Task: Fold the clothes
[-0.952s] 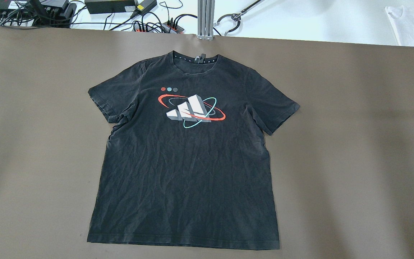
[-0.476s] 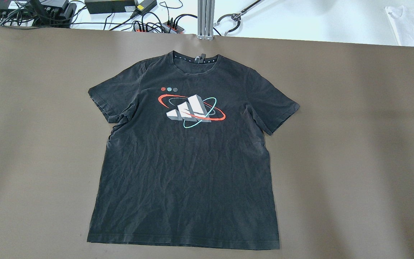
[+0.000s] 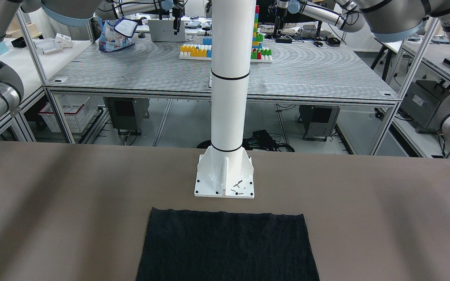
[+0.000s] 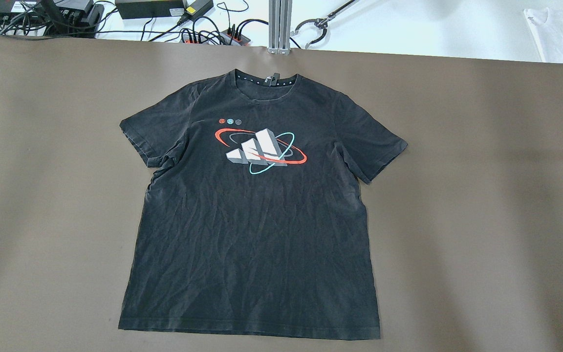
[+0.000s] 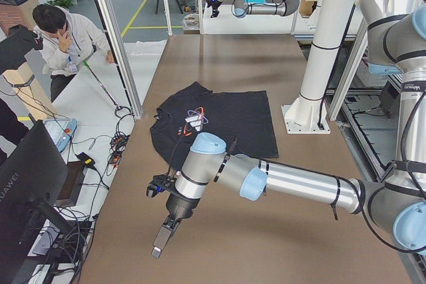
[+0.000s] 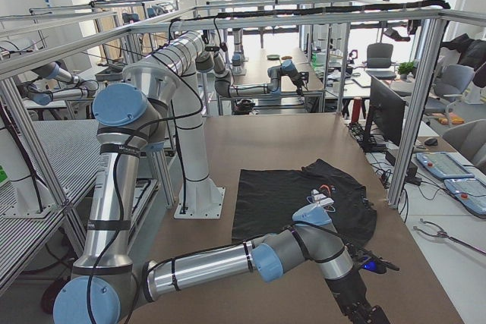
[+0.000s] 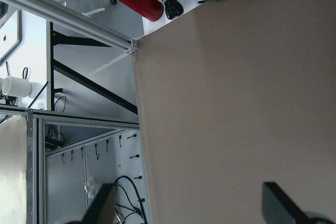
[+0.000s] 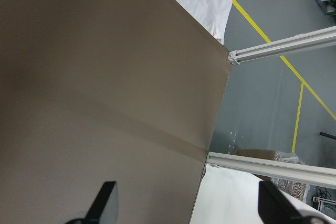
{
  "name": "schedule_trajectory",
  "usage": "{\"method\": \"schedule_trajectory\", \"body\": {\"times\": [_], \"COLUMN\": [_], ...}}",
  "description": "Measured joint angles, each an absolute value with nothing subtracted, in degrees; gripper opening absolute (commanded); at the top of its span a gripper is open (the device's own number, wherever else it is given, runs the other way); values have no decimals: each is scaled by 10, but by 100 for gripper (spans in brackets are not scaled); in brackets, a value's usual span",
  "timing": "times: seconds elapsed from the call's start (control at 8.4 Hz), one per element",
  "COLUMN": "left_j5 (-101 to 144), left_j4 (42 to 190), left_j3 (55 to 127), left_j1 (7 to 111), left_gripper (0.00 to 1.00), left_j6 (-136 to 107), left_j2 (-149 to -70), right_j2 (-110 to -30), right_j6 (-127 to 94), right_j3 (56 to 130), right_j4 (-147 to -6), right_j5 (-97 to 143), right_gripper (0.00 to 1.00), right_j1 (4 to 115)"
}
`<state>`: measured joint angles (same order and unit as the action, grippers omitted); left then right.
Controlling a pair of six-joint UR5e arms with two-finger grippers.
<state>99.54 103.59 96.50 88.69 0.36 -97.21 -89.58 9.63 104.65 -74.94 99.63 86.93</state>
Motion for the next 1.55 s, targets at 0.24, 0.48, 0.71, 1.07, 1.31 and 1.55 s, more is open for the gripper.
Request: {"method": "schedule_trajectory", "body": {"times": [0.24, 0.48, 0.71, 1.07, 1.31, 1.55], "left_j5": [996, 1024, 1064, 1108, 1138, 1152], "left_j4": [1035, 1036, 1040, 1141, 1218, 1243], "left_j3": [929, 853, 781, 709, 658, 640], "left_j1": [831, 802, 777, 708, 670, 639], "left_gripper": [100, 100, 100, 100, 100, 100], "left_j6": [-10, -19, -51, -175, -247, -289], "left_j2": [-1019, -1090, -1154, -1189, -1210, -1225], "right_j2": [-865, -839, -800, -716, -674, -651], "right_j6": [25, -87, -185, -372, -503, -548], "right_j3": [1016, 996, 972, 903, 830, 799], "right_j4": [-750, -748, -748, -714, -625, -592], "right_j5": [996, 993, 994, 996, 997, 997], "right_gripper": [94, 94, 94, 93, 93, 94], "right_j1": [833, 766, 703, 619, 578, 555]}}
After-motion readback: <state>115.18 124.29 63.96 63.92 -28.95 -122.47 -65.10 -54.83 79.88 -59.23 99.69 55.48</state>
